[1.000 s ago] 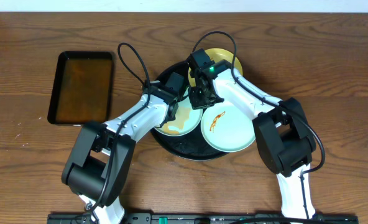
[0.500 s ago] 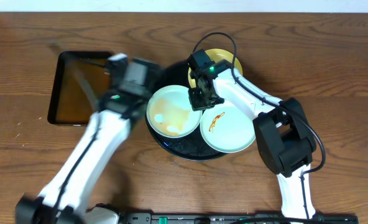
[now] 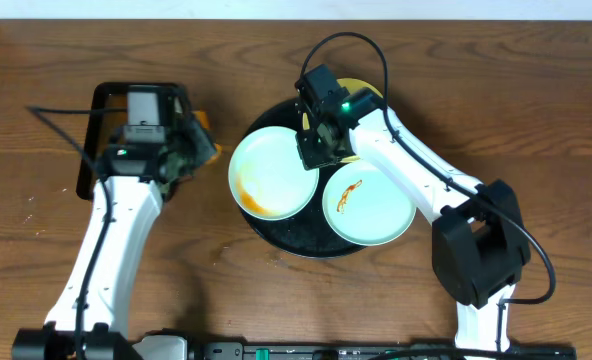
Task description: Clean dirty plates on tray and stack at the side
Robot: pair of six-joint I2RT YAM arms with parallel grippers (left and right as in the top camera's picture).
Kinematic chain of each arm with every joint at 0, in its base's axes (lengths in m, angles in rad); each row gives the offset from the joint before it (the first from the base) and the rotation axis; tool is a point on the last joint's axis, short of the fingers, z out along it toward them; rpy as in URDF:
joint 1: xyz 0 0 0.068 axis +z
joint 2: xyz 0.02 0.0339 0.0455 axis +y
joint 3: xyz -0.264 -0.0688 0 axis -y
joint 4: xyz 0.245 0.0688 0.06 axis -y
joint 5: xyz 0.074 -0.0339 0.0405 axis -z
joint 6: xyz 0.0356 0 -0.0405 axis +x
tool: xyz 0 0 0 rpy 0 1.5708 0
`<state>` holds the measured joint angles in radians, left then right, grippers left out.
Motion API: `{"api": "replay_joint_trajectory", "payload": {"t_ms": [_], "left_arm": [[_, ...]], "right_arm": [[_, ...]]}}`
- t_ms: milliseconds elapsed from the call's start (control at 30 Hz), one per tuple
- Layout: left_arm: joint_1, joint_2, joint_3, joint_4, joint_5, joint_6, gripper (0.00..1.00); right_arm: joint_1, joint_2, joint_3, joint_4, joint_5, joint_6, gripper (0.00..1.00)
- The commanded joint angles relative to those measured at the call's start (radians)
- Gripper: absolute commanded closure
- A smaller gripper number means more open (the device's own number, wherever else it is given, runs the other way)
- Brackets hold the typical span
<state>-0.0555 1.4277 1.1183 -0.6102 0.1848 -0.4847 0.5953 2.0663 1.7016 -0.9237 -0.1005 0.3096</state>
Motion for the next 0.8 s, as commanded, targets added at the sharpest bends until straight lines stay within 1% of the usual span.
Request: {"api": "replay_joint_trajectory", "payload": {"t_ms": [0,167,400,633,767], "left_arm": [[-0.053,0.038,-0.010,-0.002,0.099,0.028,0.93],[-0.113,0.115,-0.010,-0.002,0.091,0.020,0.93],[-0.173,0.248,-0.010,0.008,0.092,-0.003,0.93],[-0.241,0.341,-0.010,0.087,0.092,-0.011,0.93],[-0.265,0.386,-0.010,0.127,0.086,-0.048,0.92]], "right_arm": [[0.005,0.020,0.010,0.000,0.050,0.046,0.99],[0.003,0.035,0.002,0.000,0.150,0.129,0.99],[0.001,0.093,0.002,0.019,0.147,0.180,0.99],[0.001,0.144,0.002,0.016,0.117,0.200,0.99],[0.001,0.150,0.002,0.011,0.119,0.233,0.99]]}}
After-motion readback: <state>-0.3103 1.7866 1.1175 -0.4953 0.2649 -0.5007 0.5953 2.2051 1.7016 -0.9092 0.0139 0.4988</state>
